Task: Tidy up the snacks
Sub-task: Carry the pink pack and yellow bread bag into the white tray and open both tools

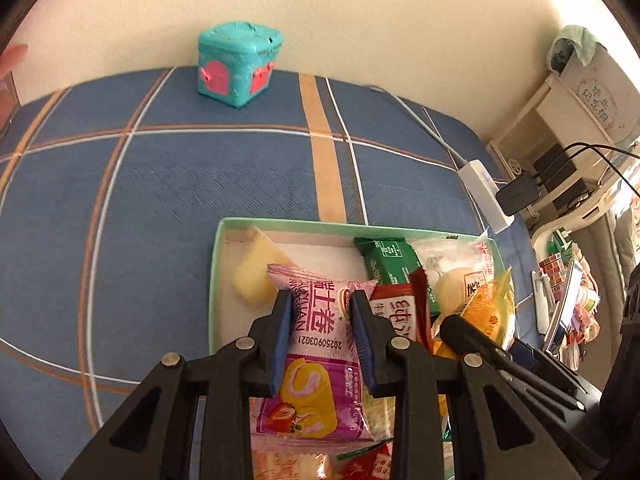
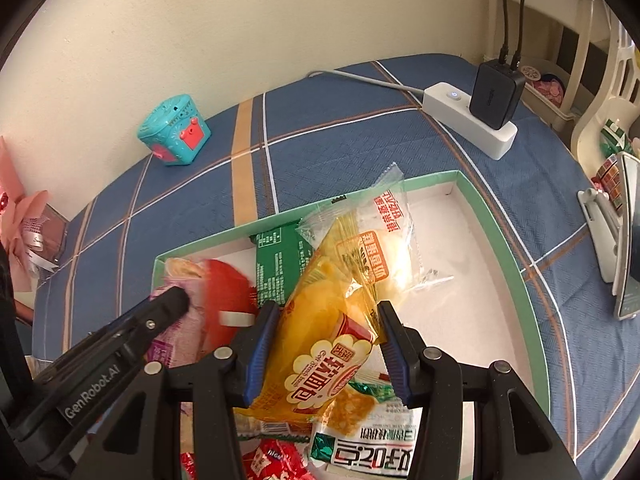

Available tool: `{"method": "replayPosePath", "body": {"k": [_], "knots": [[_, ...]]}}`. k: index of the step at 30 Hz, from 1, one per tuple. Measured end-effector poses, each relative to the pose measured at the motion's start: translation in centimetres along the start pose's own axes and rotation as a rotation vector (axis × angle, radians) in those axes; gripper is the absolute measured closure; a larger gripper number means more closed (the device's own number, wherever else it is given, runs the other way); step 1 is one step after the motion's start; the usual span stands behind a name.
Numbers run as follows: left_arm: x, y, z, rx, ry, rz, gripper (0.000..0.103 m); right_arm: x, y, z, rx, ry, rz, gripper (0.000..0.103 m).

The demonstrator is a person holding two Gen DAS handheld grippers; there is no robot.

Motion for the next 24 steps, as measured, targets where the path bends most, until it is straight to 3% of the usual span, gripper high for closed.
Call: {"method": "replayPosePath", "body": {"k": [9,13,19,24], "knots": [[-0.2,0.0,-0.3,-0.025,-0.006,-0.021,0.068,-0.6,0.3,0.3,-0.010,0.048,-0.053,0.045],[-0.3,-0.1,-1.1,-0.033,-0.011,-0.023,0.050,-0.9,0.3,0.1,-0.008,0.049,-0.066,0.036],[-1.4,-0.5,-3.4,-0.004,-0.053,-0.045,0.036,-1.0,0.6,-0.4,-0.004,0.073,-0.080,0.023],[-3.7,0.1,-5.8,0.046,-0.109,-0.105,0.014,-0.9,0.9,-0.9,0.003,0.083,-0.088,0.011]]}}
Point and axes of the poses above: each gripper's, at about its wrist camera, not at the fingertips, and z roughly the way its jaws point, x to its right, y to its underside, the point moved 4 cm from there along z, roughly the way its jaws point, and after that the axes turned 8 degrees about x, right-handed, at the moved point
